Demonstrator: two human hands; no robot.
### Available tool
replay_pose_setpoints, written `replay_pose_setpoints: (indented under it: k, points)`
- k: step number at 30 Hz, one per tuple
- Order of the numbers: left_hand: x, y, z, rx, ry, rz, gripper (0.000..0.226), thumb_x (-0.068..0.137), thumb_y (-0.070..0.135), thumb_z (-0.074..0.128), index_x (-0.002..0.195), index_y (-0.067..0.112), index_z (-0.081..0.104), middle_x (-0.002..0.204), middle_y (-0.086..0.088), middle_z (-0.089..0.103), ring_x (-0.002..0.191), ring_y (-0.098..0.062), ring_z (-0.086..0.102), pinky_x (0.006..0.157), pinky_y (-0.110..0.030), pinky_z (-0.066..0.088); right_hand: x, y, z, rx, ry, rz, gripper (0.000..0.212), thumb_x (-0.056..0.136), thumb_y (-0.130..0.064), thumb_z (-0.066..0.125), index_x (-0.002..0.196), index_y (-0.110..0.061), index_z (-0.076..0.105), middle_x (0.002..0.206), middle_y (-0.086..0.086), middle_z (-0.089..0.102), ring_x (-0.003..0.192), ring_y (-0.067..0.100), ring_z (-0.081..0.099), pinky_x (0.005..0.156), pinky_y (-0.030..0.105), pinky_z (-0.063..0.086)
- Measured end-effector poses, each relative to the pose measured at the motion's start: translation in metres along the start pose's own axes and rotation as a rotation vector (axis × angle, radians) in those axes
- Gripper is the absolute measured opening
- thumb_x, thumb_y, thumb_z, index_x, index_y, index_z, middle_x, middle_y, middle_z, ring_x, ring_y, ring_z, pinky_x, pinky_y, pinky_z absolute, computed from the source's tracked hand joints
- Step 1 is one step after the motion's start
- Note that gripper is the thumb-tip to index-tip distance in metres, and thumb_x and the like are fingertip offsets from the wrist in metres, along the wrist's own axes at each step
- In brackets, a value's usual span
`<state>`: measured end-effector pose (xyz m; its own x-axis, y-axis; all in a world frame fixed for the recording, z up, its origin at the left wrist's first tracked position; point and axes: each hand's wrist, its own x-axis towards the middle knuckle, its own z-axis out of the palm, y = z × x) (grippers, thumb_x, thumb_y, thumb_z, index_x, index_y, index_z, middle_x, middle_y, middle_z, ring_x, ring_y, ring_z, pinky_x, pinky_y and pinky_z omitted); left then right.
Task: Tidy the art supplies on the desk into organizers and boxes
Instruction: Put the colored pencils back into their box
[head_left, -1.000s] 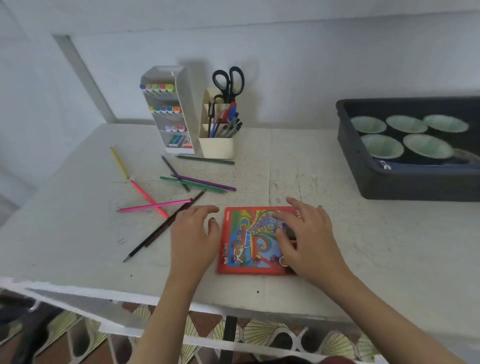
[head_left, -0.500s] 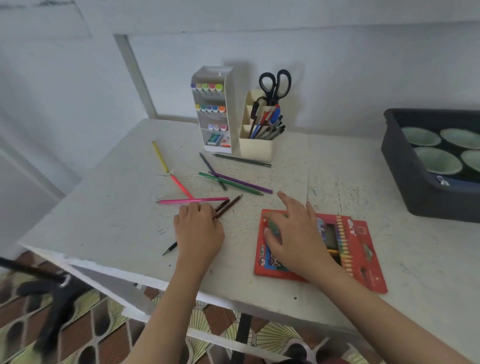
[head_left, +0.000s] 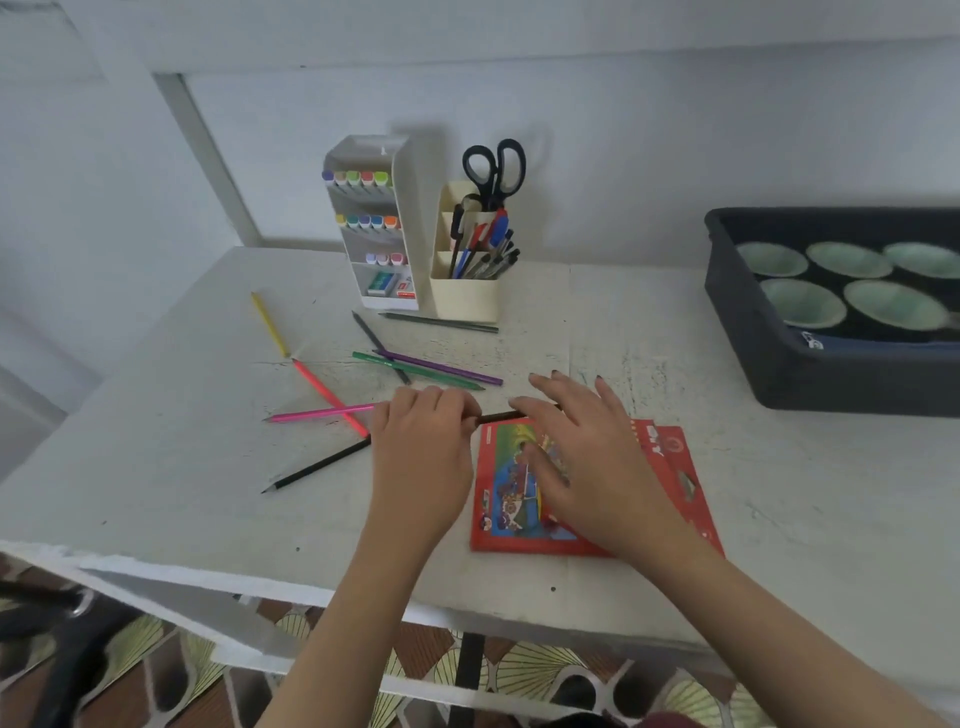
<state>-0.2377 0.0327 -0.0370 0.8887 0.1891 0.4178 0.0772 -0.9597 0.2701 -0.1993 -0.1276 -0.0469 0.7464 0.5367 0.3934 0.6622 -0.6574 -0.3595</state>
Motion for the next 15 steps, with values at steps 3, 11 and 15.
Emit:
replay_pose_setpoints:
  k: [3,11,15]
  points:
    - [0.003,0.029,0.001,-0.095,0.023,0.125,0.006,0.08,0.013,0.06,0.081,0.016,0.066,0.076,0.0,0.065,0.077,-0.026,0.055,0.069,-0.032,0.023,-0.006,0.008,-0.014,0.062,0.041,0.016,0.027,0.086,-0.008,0.058,0.112,-0.012,0.063,0.108,0.003,0.065,0.104,0.019,0.057,0.108,0.041,0.031]
    - [-0.001,0.062,0.03,-0.272,-0.134,0.203,0.03,0.084,0.01,0.062,0.113,0.018,0.063,0.108,0.001,0.064,0.104,-0.021,0.051,0.084,-0.026,0.027,-0.042,0.065,-0.052,0.082,0.067,0.26,0.014,0.089,0.0,0.054,0.095,-0.009,0.064,0.091,0.0,0.06,0.085,0.013,0.052,0.077,0.018,0.035]
    - [-0.006,0.065,0.046,-0.235,-0.217,0.195,0.039,0.086,0.017,0.059,0.124,0.024,0.058,0.123,0.005,0.057,0.116,-0.017,0.045,0.095,-0.025,0.025,-0.062,0.091,-0.056,0.003,0.077,0.406,0.016,0.091,-0.001,0.052,0.1,-0.009,0.064,0.092,-0.001,0.059,0.085,0.013,0.051,0.076,0.022,0.036]
